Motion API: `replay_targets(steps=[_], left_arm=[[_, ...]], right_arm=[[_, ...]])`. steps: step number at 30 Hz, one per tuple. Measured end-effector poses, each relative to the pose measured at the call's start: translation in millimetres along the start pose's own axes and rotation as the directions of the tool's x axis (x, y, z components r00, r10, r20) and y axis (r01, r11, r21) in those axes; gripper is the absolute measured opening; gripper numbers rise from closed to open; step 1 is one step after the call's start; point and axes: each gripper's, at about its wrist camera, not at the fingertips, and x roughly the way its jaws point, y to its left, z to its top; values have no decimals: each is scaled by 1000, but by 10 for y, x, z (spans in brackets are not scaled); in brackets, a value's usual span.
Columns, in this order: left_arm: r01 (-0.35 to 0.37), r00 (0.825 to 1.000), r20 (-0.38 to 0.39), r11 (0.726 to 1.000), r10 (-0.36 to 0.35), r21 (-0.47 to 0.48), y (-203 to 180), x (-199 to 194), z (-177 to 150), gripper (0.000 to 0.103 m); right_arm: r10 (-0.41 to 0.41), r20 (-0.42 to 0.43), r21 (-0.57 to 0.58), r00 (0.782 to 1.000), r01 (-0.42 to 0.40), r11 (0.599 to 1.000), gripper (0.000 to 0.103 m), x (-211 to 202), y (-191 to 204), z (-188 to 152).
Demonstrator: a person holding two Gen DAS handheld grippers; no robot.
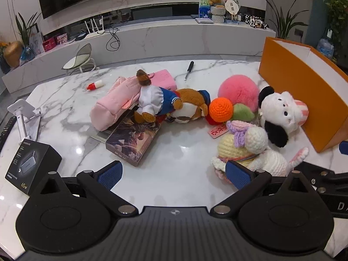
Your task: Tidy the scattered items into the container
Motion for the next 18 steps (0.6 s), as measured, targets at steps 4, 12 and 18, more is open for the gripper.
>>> replay_targets(steps=[4, 12, 18], left_arm=[[26, 1000, 10, 999, -26, -40, -15, -22, 25, 103], [39, 999, 17, 999, -38, -35, 57, -16, -28, 103], [40, 999, 14, 998, -40, -40, 67, -23, -27, 103]], right_arm=[[-14, 19, -14, 1000, 15, 1000, 103, -2, 32, 4], [-12, 47, -5, 999, 12, 1000, 103, -24, 14, 5], [-11, 47, -3, 999, 11, 1000, 103, -6, 18, 9]])
